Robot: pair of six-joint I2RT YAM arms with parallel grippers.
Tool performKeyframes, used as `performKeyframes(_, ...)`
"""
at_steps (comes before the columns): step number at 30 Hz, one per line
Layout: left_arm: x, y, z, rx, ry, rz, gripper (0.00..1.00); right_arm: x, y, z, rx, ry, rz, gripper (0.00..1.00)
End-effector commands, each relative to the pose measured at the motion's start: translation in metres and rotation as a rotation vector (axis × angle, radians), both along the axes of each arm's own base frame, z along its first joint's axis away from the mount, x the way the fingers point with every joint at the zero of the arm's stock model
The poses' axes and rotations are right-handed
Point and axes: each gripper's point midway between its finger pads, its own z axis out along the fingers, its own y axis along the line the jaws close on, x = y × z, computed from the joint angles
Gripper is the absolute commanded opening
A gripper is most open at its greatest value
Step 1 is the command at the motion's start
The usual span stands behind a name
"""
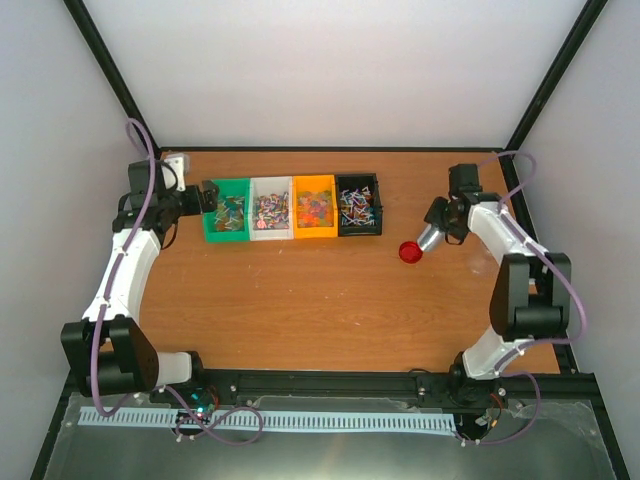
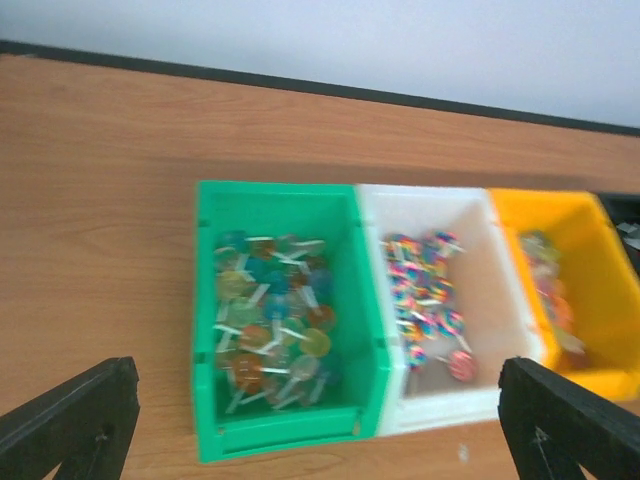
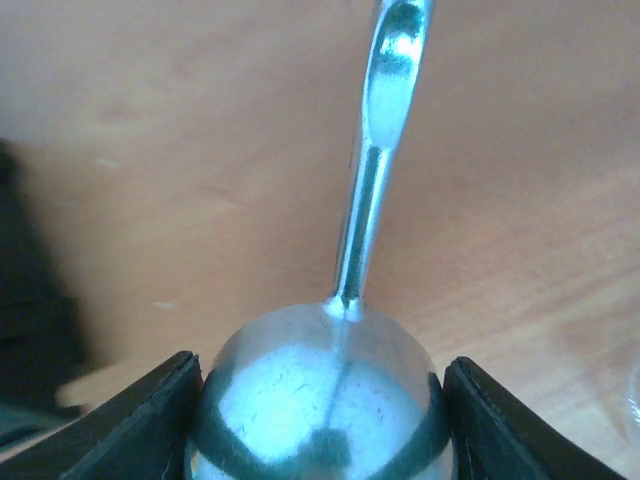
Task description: Pack the candies
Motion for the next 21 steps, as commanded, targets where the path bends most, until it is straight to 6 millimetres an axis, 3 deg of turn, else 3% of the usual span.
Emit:
performKeyframes(1,-0.019,-0.053,0.033,-0.051,-0.096,-0.33,1.0,0.036,0.032,0.085,0.154,-0.311,0.116,0.53)
performKeyframes(4,-0.04,-0.09,0.056,-0.16,-0.14,-0.557,1.0,0.048,0.06,0.139,0.278,-0.493,0.233,0.5)
performKeyframes(7,-0.057,-0.123,0.093,-0.305,-0.254,-0.772,1.0,0.058,0.096,0.198,0.448,-0.65,0.359,0.49)
performKeyframes(11,-0.072,-0.166,0.129,-0.49,-0.306,-0.973,1.0,0.056,0.142,0.262,0.617,-0.804,0.529,0.45)
performKeyframes(16,-0.078,-0.213,0.155,-0.595,-0.308,-1.102,0.97,0.035,0.192,0.314,0.727,-0.925,0.738,0.45)
performKeyframes(21,-0.073,-0.246,0.187,-0.733,-0.394,-1.128,0.94,0.024,0.222,0.34,0.81,-0.985,0.837,0.38)
